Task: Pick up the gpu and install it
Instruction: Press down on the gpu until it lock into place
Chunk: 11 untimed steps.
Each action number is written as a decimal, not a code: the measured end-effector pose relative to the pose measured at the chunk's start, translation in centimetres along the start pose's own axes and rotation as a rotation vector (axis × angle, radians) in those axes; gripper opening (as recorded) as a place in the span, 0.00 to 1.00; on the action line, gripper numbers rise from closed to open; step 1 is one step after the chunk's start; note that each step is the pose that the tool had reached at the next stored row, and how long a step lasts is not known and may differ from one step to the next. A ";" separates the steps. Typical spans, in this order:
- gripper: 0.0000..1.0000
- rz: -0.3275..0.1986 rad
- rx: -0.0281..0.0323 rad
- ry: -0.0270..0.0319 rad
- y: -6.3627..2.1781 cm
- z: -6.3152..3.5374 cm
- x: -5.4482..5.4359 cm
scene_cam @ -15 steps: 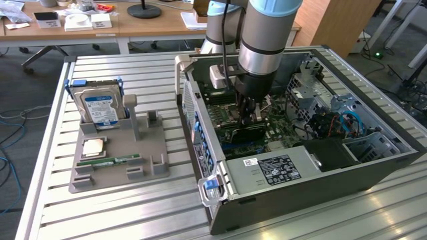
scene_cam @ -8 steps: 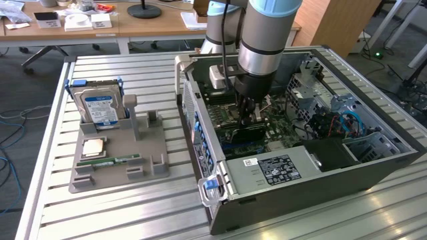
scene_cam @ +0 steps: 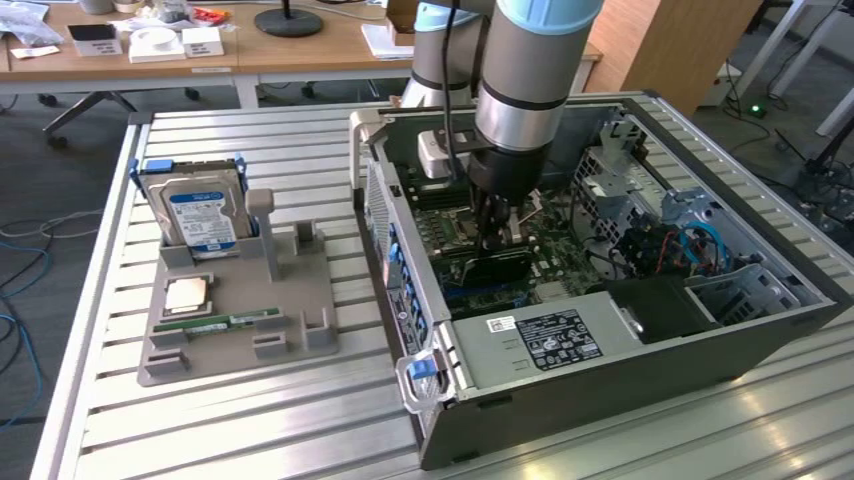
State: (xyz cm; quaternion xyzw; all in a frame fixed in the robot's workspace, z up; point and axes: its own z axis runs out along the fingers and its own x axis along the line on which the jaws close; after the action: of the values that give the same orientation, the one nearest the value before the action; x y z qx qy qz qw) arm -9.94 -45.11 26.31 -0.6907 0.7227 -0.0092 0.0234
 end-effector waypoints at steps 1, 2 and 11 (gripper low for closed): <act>0.11 0.000 -0.0001 0.0000 0.01 0.00 0.0; 0.11 0.000 -0.0001 -0.0001 0.01 0.00 0.0; 0.11 0.000 -0.0001 0.0001 0.27 0.05 0.0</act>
State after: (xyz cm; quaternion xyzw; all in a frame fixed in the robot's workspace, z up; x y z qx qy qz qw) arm -10.21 -45.11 26.25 -0.6908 0.7226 -0.0092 0.0233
